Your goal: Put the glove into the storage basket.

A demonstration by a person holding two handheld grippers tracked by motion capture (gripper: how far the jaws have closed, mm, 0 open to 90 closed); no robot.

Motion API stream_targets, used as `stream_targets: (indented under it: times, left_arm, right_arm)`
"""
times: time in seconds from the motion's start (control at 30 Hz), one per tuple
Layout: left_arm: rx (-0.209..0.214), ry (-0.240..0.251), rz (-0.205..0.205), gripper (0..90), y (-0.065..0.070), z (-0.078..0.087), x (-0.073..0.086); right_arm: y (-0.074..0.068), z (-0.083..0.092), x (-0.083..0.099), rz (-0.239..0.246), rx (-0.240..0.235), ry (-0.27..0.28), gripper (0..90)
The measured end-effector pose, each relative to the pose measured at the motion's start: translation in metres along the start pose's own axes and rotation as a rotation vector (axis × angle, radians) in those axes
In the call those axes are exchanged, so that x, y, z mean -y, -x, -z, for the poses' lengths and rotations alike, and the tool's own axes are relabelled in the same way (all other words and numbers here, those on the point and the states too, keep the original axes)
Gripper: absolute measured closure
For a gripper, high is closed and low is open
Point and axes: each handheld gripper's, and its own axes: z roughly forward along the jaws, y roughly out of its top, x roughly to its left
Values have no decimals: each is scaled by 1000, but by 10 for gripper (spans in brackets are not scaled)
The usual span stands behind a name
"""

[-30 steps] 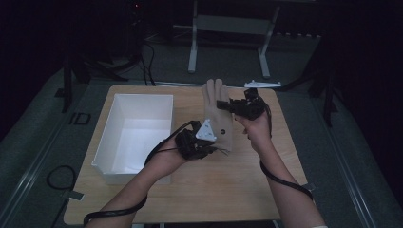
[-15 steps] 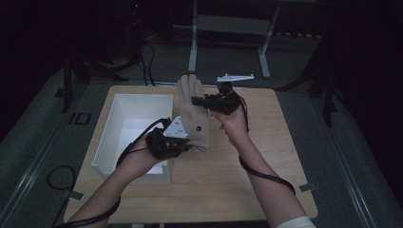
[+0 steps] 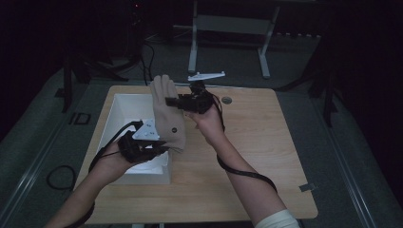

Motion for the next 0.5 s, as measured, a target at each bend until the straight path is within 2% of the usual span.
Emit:
stream_targets:
  times: [0.13, 0.33, 0.5]
  left_arm:
    - [-10, 2, 31, 815, -5, 6, 16]
    - [-31, -25, 59, 815, -11, 15, 40]
    - [-42, -35, 86, 815, -16, 16, 57]
  right_arm:
    - [-9, -19, -2, 13, -16, -19, 661]
    - [-21, -51, -3, 18, -45, -52, 661]
    - [-28, -71, -1, 25, -48, -75, 661]
